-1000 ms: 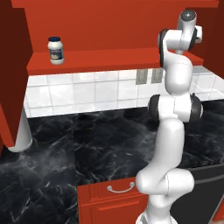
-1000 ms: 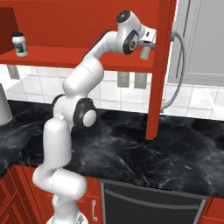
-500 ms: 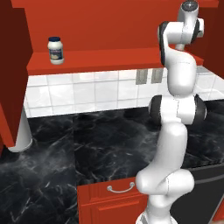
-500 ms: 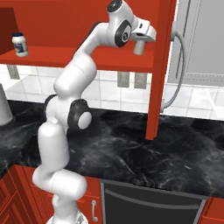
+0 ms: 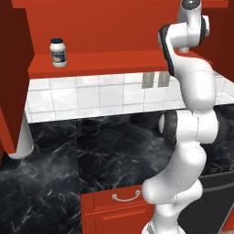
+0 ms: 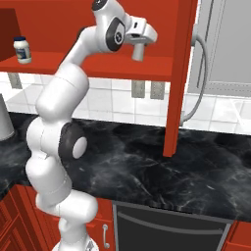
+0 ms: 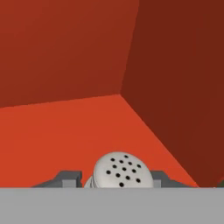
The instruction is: Take 2 condiments from the cabinet and move them on the counter near the stove.Make sure the condiments are lined up with each other, next to each other.
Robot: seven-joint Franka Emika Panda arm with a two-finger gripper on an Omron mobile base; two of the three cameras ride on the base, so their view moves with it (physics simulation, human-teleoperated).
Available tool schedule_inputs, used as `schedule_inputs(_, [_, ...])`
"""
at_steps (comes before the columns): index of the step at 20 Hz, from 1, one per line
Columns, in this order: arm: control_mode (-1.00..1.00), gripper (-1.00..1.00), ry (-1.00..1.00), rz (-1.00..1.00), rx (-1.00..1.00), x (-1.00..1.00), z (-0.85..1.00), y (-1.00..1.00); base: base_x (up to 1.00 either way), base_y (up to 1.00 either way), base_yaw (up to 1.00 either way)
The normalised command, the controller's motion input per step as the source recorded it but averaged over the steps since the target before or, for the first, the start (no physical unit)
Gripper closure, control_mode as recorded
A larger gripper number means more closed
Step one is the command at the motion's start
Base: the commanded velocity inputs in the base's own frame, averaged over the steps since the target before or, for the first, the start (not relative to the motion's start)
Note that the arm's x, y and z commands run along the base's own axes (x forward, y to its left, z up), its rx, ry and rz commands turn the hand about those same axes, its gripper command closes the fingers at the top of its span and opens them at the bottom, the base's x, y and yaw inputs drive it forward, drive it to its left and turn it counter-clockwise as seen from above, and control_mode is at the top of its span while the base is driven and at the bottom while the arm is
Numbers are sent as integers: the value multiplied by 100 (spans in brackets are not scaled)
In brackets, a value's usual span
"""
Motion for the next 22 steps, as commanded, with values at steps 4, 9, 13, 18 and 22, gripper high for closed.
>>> schedule_inputs(4, [-100, 100, -5, 3, -5, -61, 0, 55, 0, 0, 0])
schedule_inputs(9, [-100, 100, -4, 3, -4, -74, 0, 57, 0, 0, 0])
schedule_inputs(13, [-100, 100, 0, 6, -2, -98, -3, 39, 0, 0, 0])
schedule_inputs(18, [-100, 100, -1, 6, -4, -100, -31, 29, 0, 0, 0])
schedule_inputs(22, [-100, 100, -1, 10, 0, -100, -36, 5, 0, 0, 0])
